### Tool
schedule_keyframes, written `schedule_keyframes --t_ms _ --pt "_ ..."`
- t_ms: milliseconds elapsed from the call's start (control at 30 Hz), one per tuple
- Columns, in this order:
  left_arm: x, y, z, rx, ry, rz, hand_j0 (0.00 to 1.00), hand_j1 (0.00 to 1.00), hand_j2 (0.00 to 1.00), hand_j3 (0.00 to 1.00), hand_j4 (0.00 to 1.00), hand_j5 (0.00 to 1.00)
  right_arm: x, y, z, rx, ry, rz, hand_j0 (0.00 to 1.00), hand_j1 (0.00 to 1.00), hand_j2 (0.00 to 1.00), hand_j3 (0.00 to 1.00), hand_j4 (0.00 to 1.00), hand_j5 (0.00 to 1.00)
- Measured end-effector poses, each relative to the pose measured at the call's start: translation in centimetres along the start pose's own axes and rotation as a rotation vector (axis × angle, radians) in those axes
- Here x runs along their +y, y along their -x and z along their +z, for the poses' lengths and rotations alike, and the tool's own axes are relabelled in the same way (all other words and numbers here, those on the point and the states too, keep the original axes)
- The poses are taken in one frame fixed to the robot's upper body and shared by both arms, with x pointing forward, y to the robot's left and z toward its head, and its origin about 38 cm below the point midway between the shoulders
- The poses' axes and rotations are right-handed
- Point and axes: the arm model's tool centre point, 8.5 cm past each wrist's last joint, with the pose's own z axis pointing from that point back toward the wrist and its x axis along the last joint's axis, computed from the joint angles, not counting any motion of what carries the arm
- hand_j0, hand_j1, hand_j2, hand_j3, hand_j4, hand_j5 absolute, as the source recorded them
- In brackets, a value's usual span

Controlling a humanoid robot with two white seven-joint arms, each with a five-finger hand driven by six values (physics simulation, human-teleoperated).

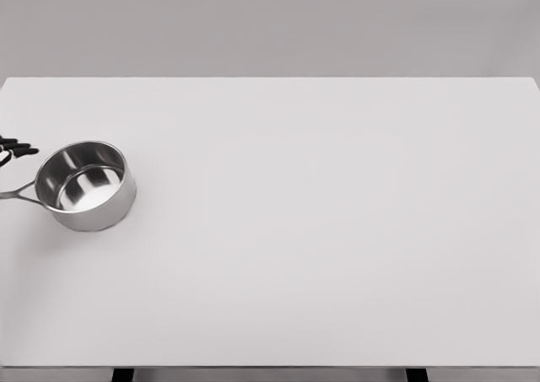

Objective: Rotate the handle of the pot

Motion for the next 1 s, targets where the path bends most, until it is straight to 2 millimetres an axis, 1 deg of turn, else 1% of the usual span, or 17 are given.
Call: schedule_keyframes --t_ms 533,900,933,1000 --pt "0.39 0.61 -0.25 0.014 -0.015 0.006 1.0 1.0 1.0 1.0 1.0 1.0 0.0 0.0 0.0 0.0 0.0 0.0 1.0 1.0 1.0 1.0 1.0 1.0" --pt "0.04 0.66 -0.36 0.017 -0.014 0.017 1.0 1.0 1.0 1.0 1.0 1.0 0.0 0.0 0.0 0.0 0.0 0.0 1.0 1.0 1.0 1.0 1.0 1.0" --pt "0.43 0.74 -0.46 0.018 -0.024 0.013 1.0 1.0 1.0 1.0 1.0 1.0 0.0 0.0 0.0 0.0 0.0 0.0 1.0 1.0 1.0 1.0 1.0 1.0" --pt "0.48 0.77 -0.5 0.019 -0.026 0.014 1.0 1.0 1.0 1.0 1.0 1.0 0.0 0.0 0.0 0.0 0.0 0.0 1.0 1.0 1.0 1.0 1.0 1.0"
